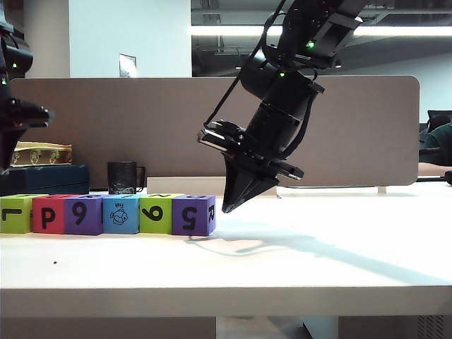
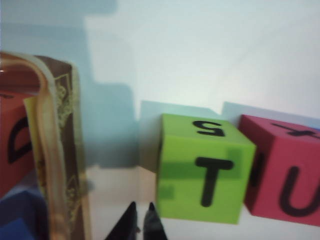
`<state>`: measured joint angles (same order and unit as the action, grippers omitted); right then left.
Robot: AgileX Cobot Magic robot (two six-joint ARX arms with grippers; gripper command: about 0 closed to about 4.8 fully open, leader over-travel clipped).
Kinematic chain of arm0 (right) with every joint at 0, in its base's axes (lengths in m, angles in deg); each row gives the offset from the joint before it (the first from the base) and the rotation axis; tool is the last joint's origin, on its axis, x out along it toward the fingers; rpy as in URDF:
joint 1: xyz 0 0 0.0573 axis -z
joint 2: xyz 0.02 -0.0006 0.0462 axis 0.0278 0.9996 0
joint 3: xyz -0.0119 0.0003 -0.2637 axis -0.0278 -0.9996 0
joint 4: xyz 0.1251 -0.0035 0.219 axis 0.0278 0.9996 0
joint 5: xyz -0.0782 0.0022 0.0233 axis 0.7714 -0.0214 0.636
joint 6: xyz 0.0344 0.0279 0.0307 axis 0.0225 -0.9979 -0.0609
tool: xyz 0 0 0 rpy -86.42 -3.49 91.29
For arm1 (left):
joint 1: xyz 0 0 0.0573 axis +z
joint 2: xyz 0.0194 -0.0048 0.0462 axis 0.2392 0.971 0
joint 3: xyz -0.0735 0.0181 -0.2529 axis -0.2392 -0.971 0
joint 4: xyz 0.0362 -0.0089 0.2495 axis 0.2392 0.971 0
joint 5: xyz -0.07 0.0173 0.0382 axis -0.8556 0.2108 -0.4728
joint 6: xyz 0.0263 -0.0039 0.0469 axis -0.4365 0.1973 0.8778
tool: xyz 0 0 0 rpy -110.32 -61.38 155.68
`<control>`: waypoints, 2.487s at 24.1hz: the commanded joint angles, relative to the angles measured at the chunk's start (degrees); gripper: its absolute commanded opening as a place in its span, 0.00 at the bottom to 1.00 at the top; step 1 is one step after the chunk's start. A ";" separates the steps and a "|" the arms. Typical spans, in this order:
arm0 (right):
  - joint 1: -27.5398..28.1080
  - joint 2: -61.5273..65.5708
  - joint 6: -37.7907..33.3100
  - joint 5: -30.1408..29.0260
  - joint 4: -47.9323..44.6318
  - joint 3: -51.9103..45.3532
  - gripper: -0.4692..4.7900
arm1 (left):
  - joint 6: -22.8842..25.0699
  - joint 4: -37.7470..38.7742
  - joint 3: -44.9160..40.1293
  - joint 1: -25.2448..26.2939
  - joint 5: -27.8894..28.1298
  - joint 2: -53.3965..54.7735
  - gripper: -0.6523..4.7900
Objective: Select the appropriate blocks from the scattered letter blocks on the table and arrange them in a row to spell out "TURING".
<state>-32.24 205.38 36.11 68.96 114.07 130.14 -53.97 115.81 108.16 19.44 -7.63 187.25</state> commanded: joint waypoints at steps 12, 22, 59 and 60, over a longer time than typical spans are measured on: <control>0.02 -0.46 -0.02 -0.09 -0.04 0.26 0.09 | 0.37 -3.10 -0.17 1.92 2.19 3.87 0.11; 0.02 -0.46 -0.02 -0.11 -0.02 0.26 0.09 | 0.35 -2.36 -0.20 1.81 -5.46 6.78 0.11; 1.51 -0.48 3.26 7.61 7.89 11.47 0.09 | 0.35 0.20 0.31 0.44 -0.98 3.82 0.11; 1.42 -0.48 3.26 7.52 9.11 13.16 0.09 | 0.33 0.20 0.31 0.17 -2.47 3.10 0.11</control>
<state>-30.52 205.34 39.15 76.70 121.04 141.29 -53.80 116.01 108.18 19.97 -7.79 191.64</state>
